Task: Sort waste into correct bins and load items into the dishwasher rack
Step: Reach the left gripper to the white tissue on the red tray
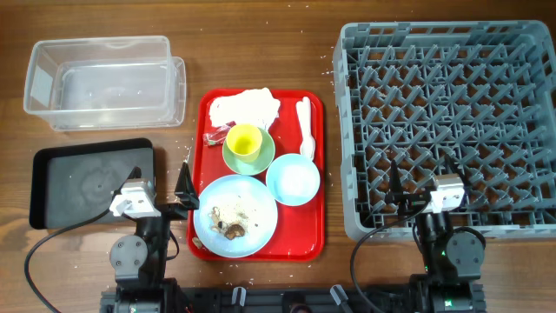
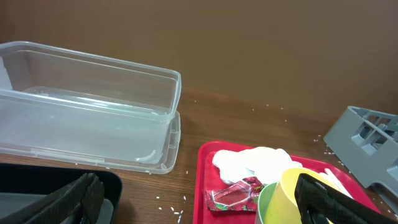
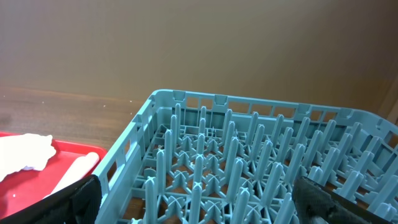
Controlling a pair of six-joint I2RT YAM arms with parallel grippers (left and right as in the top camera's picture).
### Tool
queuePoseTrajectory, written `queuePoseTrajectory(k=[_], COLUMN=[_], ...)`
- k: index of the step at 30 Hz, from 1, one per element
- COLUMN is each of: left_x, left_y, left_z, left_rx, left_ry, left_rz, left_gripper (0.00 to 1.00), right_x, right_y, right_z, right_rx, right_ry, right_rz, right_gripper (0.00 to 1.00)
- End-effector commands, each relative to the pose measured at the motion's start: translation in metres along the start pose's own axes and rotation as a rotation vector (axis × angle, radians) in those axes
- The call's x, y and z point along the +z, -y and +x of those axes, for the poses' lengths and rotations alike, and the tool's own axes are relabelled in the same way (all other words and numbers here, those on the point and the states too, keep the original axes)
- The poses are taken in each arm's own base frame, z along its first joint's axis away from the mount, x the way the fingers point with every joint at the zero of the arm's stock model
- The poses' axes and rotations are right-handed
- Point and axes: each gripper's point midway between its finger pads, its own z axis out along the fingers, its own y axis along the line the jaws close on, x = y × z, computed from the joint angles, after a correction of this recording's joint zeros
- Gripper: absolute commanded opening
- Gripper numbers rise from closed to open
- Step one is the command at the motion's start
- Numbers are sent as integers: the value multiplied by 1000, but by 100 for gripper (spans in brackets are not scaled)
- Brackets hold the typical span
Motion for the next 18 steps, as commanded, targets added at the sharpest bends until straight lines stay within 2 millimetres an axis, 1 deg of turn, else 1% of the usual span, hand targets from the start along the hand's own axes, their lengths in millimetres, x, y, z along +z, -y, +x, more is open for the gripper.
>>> queuePoseTrajectory(k=[1, 11, 12, 13, 14, 15, 16, 18], left_x=[0, 0, 0, -2, -12, -19, -26, -27], left_y=[4, 4, 12, 29, 64, 80, 92, 94], left_z=[3, 3, 3, 3, -4, -7, -4, -4], left_rx=[20, 19, -27, -126, -317, -398, -491, -597], left_ry=[-8, -8, -12, -28, -63, -94, -157, -194], left_rz=[22, 23, 69, 164, 370, 464, 534, 541], left_gripper=[100, 100, 100, 100, 100, 100, 100, 100], right_x=[0, 0, 0, 0, 0, 0, 0, 0], right_y=[0, 0, 0, 0, 0, 0, 0, 0], right_z=[2, 2, 2, 2, 2, 2, 2, 2], right_rx=[14, 14, 14, 14, 14, 14, 15, 14], right_ry=[-5, -5, -5, -5, -5, -5, -5, -5], right_rz=[-4, -4, -4, -4, -4, -4, -4, -4], right_gripper=[100, 100, 100, 100, 100, 100, 100, 100])
